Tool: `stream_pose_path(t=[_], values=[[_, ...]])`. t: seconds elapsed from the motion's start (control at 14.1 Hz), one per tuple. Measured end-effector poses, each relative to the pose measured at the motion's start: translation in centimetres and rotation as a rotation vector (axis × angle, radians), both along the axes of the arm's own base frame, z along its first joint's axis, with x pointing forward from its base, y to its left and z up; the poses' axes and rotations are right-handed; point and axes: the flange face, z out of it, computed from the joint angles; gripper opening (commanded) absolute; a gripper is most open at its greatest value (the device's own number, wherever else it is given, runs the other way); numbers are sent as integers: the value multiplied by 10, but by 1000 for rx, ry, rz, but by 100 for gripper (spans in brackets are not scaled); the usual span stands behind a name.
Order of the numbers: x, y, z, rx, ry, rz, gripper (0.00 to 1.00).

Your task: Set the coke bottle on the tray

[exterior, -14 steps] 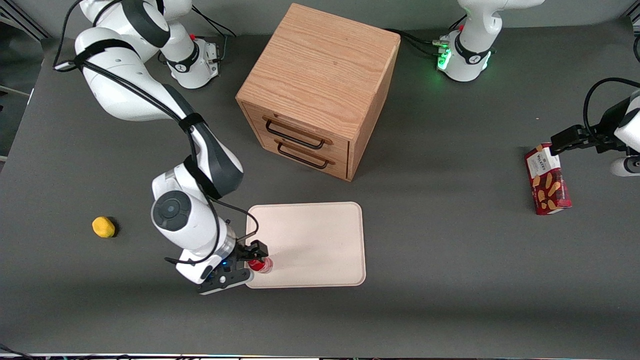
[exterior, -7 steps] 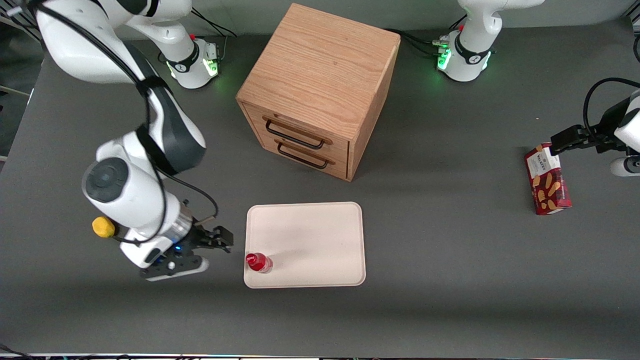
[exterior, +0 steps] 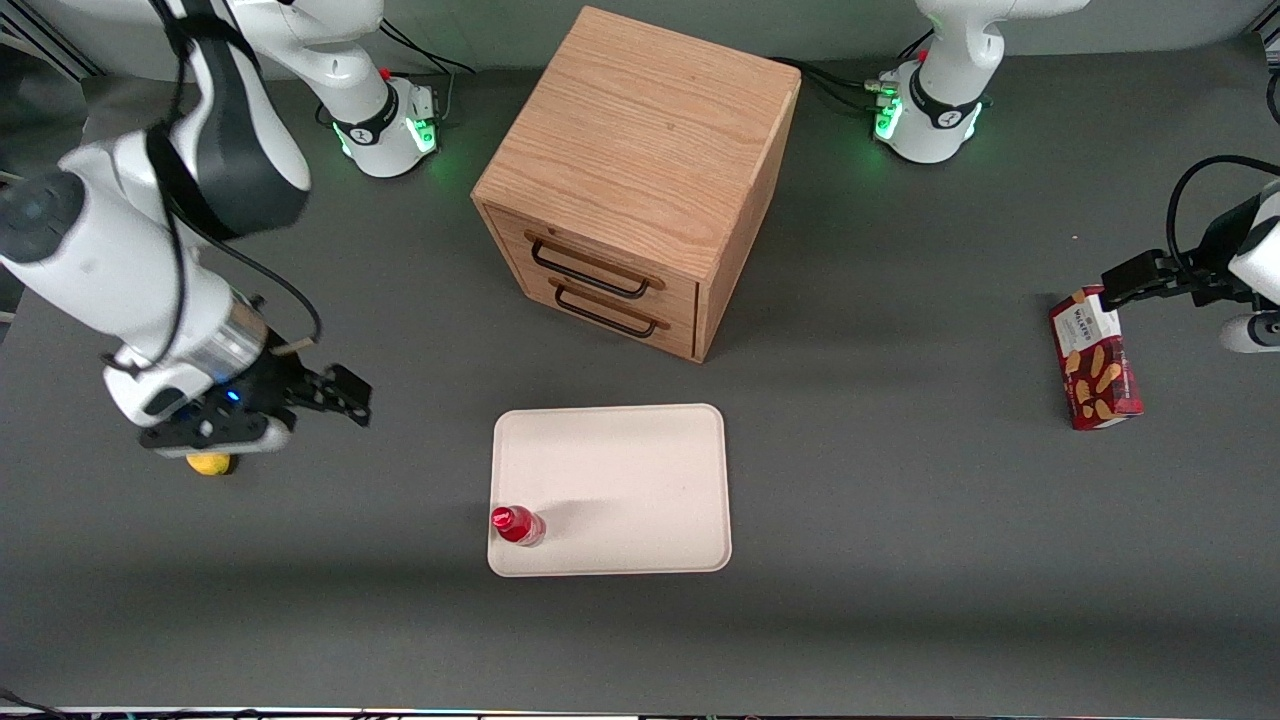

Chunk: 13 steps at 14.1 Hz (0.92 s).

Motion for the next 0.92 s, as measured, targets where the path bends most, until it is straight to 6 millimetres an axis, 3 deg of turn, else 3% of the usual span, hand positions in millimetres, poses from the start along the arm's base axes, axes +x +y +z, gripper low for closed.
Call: stream_pose_path(t=[0.57,0.78,0.92], values=[[-95,-101,60,-26,84,-12,100],[-115,-128,82,-19,109,20,100],[-116,-137,94,-15,112,8,100]])
